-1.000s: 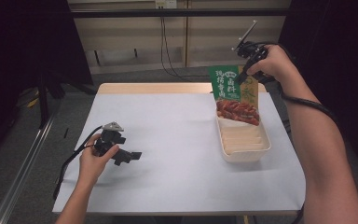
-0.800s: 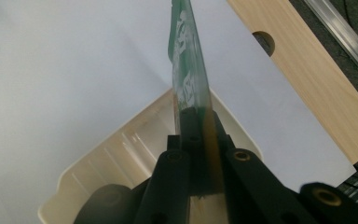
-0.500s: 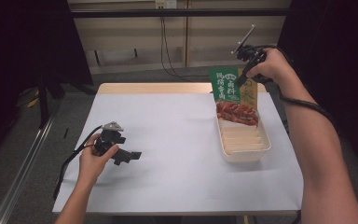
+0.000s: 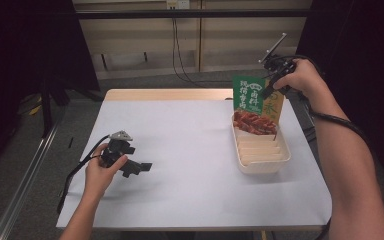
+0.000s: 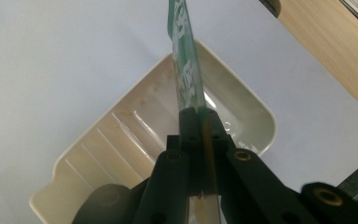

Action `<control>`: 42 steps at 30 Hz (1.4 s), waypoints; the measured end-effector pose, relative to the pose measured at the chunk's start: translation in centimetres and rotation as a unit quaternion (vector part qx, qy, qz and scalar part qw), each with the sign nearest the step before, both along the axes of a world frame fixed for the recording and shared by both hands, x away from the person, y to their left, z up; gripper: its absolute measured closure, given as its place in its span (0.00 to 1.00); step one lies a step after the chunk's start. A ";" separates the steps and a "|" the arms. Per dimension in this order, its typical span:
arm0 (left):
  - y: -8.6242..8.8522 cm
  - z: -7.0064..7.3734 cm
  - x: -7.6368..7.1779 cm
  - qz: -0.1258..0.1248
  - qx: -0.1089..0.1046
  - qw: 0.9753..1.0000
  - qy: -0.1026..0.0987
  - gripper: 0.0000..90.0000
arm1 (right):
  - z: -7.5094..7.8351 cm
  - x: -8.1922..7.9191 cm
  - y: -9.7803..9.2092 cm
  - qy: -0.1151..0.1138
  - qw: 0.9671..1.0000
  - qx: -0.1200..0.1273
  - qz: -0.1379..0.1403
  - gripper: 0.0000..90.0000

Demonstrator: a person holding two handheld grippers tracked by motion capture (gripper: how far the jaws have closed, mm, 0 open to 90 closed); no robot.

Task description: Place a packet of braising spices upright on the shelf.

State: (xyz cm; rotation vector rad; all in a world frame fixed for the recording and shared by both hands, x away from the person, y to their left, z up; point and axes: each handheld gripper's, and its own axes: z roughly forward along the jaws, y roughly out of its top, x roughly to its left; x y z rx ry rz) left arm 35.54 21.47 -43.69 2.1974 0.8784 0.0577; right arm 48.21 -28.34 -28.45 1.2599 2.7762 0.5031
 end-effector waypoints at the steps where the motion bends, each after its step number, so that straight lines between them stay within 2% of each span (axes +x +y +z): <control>1: 0.0 0.0 0.0 0.000 0.002 1.000 0.000 0.00 | -0.1 -0.1 -0.2 0.004 1.000 0.001 -0.003 1.00; 4: 0.0 0.0 0.0 -0.001 0.004 1.000 0.000 0.00 | -0.2 -0.3 -0.8 0.003 1.000 0.009 -0.007 1.00; 8: 0.0 0.0 0.0 0.001 -0.001 1.000 0.001 0.00 | -0.1 -0.3 -1.1 0.002 1.000 0.006 -0.010 0.96; 11: 0.0 0.0 0.0 0.000 0.000 1.000 0.002 0.00 | 0.1 -0.4 -1.0 0.001 1.000 -0.002 -0.005 0.86; 15: -0.1 -0.1 0.1 -0.002 -0.001 1.000 0.003 0.00 | 0.9 -0.6 -0.8 0.001 1.000 -0.013 -0.014 0.74; 18: -0.1 0.0 0.1 -0.003 -0.002 1.000 0.005 0.00 | 1.8 -0.6 -0.5 -0.008 0.999 -0.028 -0.013 0.67; 24: -0.1 -0.1 0.2 -0.005 0.001 1.000 0.005 0.00 | 3.1 -0.6 0.4 -0.010 0.999 -0.042 -0.015 0.53; 26: -0.1 -0.1 0.1 -0.005 -0.006 1.000 0.006 0.00 | 3.5 -0.6 0.6 -0.011 0.999 -0.045 -0.014 0.51; 27: 0.0 0.1 0.1 -0.006 -0.002 1.000 0.005 0.00 | 3.8 -0.6 0.7 -0.015 0.999 -0.046 -0.012 0.52; 31: 0.1 0.1 0.1 -0.002 -0.011 1.000 0.001 0.00 | 4.7 -0.5 1.2 -0.013 0.998 -0.052 -0.017 0.48; 36: 0.1 0.1 0.1 -0.004 -0.011 1.000 0.002 0.00 | 5.9 -0.5 1.9 -0.016 0.998 -0.058 -0.008 0.44; 38: 0.2 0.3 0.1 -0.004 -0.008 1.000 0.003 0.00 | 6.3 -0.6 2.2 -0.017 0.998 -0.054 -0.012 0.43; 42: 0.3 0.4 0.1 -0.005 -0.013 1.000 0.005 0.00 | 7.1 -0.8 2.7 -0.020 0.999 -0.050 -0.003 0.40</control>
